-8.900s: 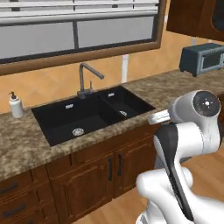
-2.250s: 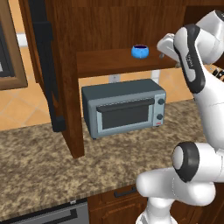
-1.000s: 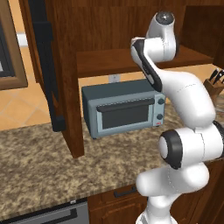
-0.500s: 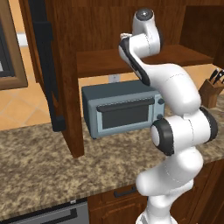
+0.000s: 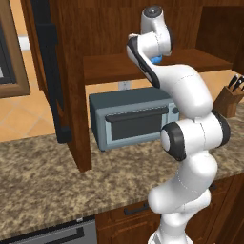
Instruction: Gather all objects into one cabinet and sort the glasses and bowls to opposite sides.
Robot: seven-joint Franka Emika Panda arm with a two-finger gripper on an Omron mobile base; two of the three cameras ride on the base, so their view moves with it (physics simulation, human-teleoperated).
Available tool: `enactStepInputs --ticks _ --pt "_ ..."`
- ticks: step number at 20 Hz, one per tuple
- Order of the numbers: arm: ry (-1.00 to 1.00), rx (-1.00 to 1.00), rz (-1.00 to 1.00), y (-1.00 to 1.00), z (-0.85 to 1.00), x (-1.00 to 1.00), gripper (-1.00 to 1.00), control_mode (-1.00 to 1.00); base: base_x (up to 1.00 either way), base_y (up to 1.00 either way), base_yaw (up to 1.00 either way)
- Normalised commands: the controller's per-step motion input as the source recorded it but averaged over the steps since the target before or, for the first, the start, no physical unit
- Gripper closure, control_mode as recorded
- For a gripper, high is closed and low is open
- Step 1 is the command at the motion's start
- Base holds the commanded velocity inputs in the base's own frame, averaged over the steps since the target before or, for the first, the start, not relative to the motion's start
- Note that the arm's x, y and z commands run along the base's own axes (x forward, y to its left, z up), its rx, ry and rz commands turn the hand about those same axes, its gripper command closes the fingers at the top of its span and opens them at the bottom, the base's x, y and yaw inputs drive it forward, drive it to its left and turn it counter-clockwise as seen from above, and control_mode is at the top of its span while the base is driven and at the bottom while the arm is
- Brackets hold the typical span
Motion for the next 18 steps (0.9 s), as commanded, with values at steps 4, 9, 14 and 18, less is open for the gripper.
enactStepInputs --ticks 4,9,14,18 --pt "0.0 -0.12 0.03 -0.05 -0.48 -0.11 -1.0 -1.0 0.0 0.0 0.0" --pt "-0.04 -0.13 0.03 -0.11 -0.36 -0.15 -1.0 -1.0 0.0 0.0 0.0" --pt "-0.02 -0.01 0.0 -0.19 0.0 0.11 -1.0 -1.0 0.0 0.0 0.0" --pt "0.0 0.02 0.0 -0.11 0.0 0.34 -1.0 -1.0 0.0 0.0 0.0"
